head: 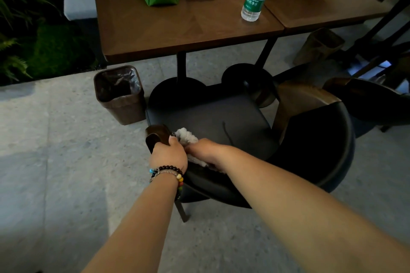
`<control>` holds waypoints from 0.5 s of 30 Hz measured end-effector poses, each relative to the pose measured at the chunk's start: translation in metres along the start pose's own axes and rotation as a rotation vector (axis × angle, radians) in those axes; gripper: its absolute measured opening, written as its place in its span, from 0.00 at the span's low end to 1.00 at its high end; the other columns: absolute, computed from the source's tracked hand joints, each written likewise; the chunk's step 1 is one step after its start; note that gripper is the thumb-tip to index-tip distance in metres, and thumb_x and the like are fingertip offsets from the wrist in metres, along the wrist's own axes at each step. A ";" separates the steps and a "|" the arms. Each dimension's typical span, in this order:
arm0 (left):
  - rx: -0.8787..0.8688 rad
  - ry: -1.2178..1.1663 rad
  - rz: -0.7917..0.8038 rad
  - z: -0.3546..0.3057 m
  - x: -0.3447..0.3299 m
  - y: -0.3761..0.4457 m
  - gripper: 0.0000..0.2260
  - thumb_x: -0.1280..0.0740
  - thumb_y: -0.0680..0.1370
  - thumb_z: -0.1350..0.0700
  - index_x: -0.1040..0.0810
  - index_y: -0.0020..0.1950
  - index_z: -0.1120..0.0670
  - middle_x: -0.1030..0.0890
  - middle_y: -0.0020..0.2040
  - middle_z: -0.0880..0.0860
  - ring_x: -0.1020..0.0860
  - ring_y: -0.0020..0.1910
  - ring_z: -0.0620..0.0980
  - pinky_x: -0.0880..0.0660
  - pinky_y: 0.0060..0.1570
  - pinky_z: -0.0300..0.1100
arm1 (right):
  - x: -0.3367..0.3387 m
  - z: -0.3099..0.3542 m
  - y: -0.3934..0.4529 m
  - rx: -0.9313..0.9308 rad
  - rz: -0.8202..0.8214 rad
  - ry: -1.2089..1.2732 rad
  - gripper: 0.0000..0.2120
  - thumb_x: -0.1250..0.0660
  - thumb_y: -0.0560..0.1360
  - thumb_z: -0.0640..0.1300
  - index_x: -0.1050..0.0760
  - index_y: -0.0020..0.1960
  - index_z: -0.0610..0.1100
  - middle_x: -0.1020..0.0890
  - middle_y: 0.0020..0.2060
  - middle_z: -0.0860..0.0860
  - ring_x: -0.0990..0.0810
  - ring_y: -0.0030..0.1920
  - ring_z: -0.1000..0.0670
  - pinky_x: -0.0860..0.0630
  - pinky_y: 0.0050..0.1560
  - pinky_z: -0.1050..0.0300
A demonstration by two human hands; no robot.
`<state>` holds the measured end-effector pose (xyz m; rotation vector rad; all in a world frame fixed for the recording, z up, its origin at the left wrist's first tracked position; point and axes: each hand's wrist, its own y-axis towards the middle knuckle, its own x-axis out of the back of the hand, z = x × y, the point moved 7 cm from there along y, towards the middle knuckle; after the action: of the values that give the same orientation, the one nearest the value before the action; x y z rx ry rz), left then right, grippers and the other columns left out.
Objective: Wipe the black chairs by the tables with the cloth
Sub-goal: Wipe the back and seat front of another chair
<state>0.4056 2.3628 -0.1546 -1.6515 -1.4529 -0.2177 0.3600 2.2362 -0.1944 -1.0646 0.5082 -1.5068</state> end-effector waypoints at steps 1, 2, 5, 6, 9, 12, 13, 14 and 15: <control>0.004 -0.004 0.002 -0.001 0.000 0.000 0.21 0.46 0.83 0.46 0.26 0.60 0.63 0.22 0.56 0.63 0.24 0.55 0.62 0.35 0.45 0.45 | 0.003 -0.005 0.000 -0.026 0.023 -0.041 0.25 0.36 0.73 0.58 0.22 0.60 0.40 0.16 0.44 0.43 0.19 0.41 0.46 0.23 0.44 0.55; 0.009 -0.008 0.004 0.000 0.000 0.000 0.21 0.46 0.83 0.46 0.26 0.59 0.63 0.22 0.56 0.63 0.24 0.55 0.62 0.34 0.46 0.46 | 0.007 -0.010 0.000 -0.048 0.040 -0.098 0.25 0.36 0.74 0.59 0.22 0.59 0.40 0.17 0.42 0.43 0.21 0.39 0.46 0.24 0.41 0.56; 0.021 0.000 -0.002 -0.001 0.000 -0.001 0.21 0.46 0.83 0.46 0.26 0.58 0.63 0.22 0.55 0.64 0.24 0.55 0.63 0.30 0.50 0.49 | 0.013 -0.020 0.005 -0.089 0.040 -0.250 0.17 0.36 0.75 0.56 0.26 0.55 0.43 0.22 0.36 0.46 0.23 0.35 0.47 0.27 0.34 0.60; 0.024 0.007 -0.005 -0.001 0.000 -0.002 0.21 0.46 0.83 0.46 0.26 0.58 0.63 0.21 0.55 0.64 0.23 0.55 0.63 0.30 0.51 0.49 | 0.013 -0.022 0.008 -0.088 0.034 -0.267 0.16 0.37 0.75 0.56 0.28 0.54 0.44 0.22 0.36 0.46 0.23 0.34 0.48 0.27 0.33 0.61; 0.027 0.011 -0.012 -0.001 -0.001 -0.001 0.21 0.46 0.83 0.46 0.26 0.58 0.63 0.21 0.54 0.63 0.23 0.53 0.62 0.30 0.48 0.48 | 0.012 -0.024 0.010 -0.060 0.017 -0.251 0.18 0.37 0.74 0.59 0.31 0.54 0.48 0.23 0.37 0.48 0.23 0.36 0.49 0.27 0.35 0.61; 0.018 0.009 -0.015 -0.001 -0.002 0.000 0.21 0.46 0.83 0.46 0.25 0.58 0.63 0.21 0.54 0.63 0.22 0.52 0.61 0.31 0.45 0.47 | 0.017 -0.023 0.005 -0.003 0.003 -0.231 0.21 0.36 0.68 0.59 0.23 0.51 0.44 0.18 0.39 0.47 0.19 0.38 0.47 0.23 0.40 0.56; 0.017 0.012 -0.016 0.000 -0.002 0.001 0.21 0.47 0.83 0.46 0.25 0.58 0.62 0.21 0.53 0.62 0.23 0.51 0.61 0.32 0.44 0.47 | 0.018 -0.022 0.000 0.019 0.013 -0.210 0.18 0.35 0.66 0.57 0.21 0.47 0.44 0.17 0.36 0.47 0.19 0.36 0.47 0.24 0.37 0.57; 0.016 0.014 -0.020 0.000 -0.002 0.001 0.21 0.47 0.83 0.46 0.25 0.58 0.62 0.21 0.53 0.62 0.23 0.49 0.60 0.32 0.43 0.46 | 0.019 -0.021 -0.007 0.043 0.031 -0.188 0.15 0.35 0.65 0.56 0.20 0.41 0.45 0.18 0.33 0.47 0.21 0.32 0.47 0.26 0.34 0.57; 0.016 0.012 -0.025 0.001 -0.002 0.001 0.21 0.47 0.83 0.46 0.25 0.57 0.62 0.21 0.52 0.62 0.24 0.46 0.59 0.33 0.42 0.46 | 0.020 -0.020 -0.014 0.072 0.050 -0.164 0.12 0.36 0.64 0.54 0.21 0.36 0.45 0.19 0.30 0.46 0.23 0.29 0.47 0.28 0.32 0.58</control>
<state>0.4055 2.3621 -0.1564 -1.6174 -1.4633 -0.2288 0.3371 2.2157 -0.1864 -1.1005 0.3605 -1.3700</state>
